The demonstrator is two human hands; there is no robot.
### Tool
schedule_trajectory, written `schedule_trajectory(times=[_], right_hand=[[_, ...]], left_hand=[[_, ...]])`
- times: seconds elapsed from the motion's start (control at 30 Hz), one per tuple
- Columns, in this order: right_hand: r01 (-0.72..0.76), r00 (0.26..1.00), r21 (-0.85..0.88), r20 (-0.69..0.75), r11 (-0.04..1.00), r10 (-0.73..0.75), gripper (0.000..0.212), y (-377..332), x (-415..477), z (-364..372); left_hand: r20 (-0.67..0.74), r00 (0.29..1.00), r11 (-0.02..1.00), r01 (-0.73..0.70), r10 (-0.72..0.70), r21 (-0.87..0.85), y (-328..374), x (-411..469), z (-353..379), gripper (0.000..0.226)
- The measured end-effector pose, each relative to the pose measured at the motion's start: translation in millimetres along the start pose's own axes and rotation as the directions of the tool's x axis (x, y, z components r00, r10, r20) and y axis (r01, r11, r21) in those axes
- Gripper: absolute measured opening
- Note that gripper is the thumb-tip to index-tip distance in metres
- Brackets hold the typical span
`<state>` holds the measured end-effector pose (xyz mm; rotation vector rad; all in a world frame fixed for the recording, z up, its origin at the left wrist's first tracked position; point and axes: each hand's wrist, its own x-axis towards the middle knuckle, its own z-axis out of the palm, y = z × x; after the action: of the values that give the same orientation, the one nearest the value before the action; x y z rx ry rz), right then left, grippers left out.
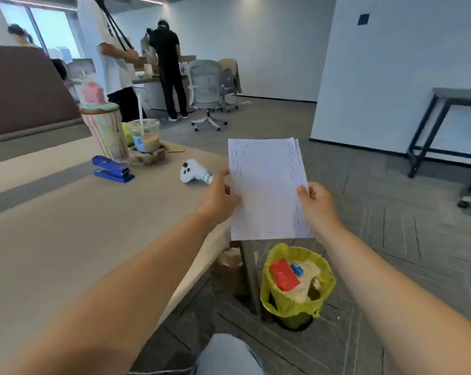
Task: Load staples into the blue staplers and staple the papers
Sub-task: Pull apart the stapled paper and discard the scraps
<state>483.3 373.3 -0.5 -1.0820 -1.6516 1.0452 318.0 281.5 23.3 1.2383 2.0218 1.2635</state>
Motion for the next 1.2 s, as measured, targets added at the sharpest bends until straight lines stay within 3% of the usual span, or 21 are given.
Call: schedule_trajectory(times=[0.23, 0.47, 0.63, 0.73, 0.93, 1.07, 1.2], right_hand=[[-0.242, 0.970, -0.002, -0.037, 0.970, 0.242, 0.030, 66.7, 21.0, -50.9], [-0.385, 0.923, -0.094, -0.022, 0.918, 0.385, 0.039, 144.6, 36.5, -71.2], [-0.506, 0.861, -0.169, -0.035, 0.846, 0.508, 0.043, 213.0, 43.1, -63.6], [-0.580, 0.807, -0.201, -0.014, 0.789, 0.590, 0.045, 252.4, 44.1, -53.0], [-0.597, 0.775, -0.322, 0.004, 0.735, 0.632, 0.026, 326.8, 56.1, -31.0], [-0.596, 0.756, -0.411, 0.001, 0.690, 0.654, 0.030, 355.9, 63.6, -21.3], [-0.576, 0.735, -0.524, 0.004, 0.627, 0.678, 0.032, 366.0, 66.4, -18.8]], left_hand=[[0.059, 0.997, 0.993, -0.056, 0.050, 0.108, 12.4, 38.9, 95.7, 0.050], [0.297, 0.953, 0.968, -0.014, -0.063, 0.252, -26.9, 64.1, 173.7, 0.059], [0.314, 0.918, 0.961, 0.187, -0.245, 0.203, -89.1, 79.9, 218.9, 0.054], [0.322, 0.902, 0.945, 0.214, -0.288, 0.246, -127.8, 84.5, 243.5, 0.050], [0.375, 0.856, 0.897, 0.202, -0.357, 0.393, -194.1, 100.6, 283.4, 0.024], [0.423, 0.826, 0.881, 0.172, -0.373, 0.441, -215.2, 110.6, 298.5, 0.030], [0.504, 0.773, 0.826, 0.045, -0.385, 0.562, -225.1, 110.8, 303.2, 0.042]])
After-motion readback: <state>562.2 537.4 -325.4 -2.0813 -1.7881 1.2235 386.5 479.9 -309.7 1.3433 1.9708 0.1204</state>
